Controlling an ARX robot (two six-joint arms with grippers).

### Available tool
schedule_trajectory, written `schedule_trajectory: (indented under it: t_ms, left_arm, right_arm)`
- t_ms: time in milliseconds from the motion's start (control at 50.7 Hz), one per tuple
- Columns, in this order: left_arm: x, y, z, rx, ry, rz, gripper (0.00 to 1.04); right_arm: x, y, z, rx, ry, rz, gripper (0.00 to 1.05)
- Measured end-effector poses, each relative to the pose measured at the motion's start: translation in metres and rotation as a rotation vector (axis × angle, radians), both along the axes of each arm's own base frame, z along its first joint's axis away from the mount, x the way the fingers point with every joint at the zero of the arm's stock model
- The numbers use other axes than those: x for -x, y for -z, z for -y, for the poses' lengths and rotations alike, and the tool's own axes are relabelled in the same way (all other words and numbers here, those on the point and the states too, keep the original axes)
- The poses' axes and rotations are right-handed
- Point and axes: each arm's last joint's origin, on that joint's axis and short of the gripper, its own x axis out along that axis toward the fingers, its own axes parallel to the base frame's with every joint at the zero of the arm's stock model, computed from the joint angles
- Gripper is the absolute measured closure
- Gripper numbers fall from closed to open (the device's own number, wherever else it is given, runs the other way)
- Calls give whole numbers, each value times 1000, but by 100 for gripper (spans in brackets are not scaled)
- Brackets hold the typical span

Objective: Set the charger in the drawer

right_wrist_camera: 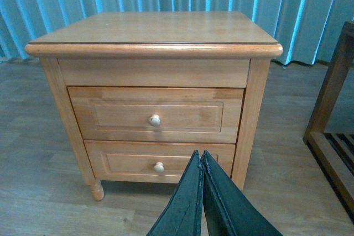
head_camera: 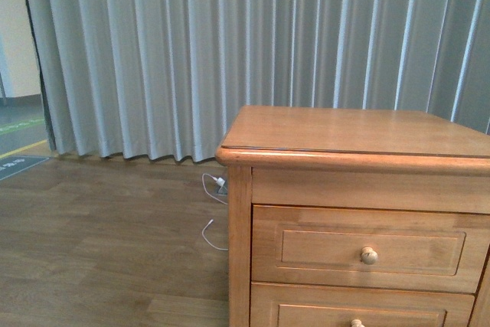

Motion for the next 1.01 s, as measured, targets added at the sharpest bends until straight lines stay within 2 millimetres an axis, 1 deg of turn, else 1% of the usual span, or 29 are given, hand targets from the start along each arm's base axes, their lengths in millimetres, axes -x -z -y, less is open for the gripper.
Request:
schedule_trajectory:
  t_ms: [99,591,631,808,907,1005]
  left_arm:
    - [0,0,0,0,0,0,6]
    - [0,0,0,0,0,0,6]
    - [0,0,0,0,0,0,6]
    - [0,0,0,0,0,0,6]
    - [0,0,0,0,0,0,6]
    - [0,0,0,0,0,0,6]
  right_arm:
    - [0,9,0,0,0,-2,103]
    - [0,10,0,0,0,-1,103]
    - [0,10,0,2,0,-1,97]
    - [0,10,0,2,0,-1,66]
    - [0,10,0,2,0,-1,39]
    - [0,10,0,2,-1,-1,21]
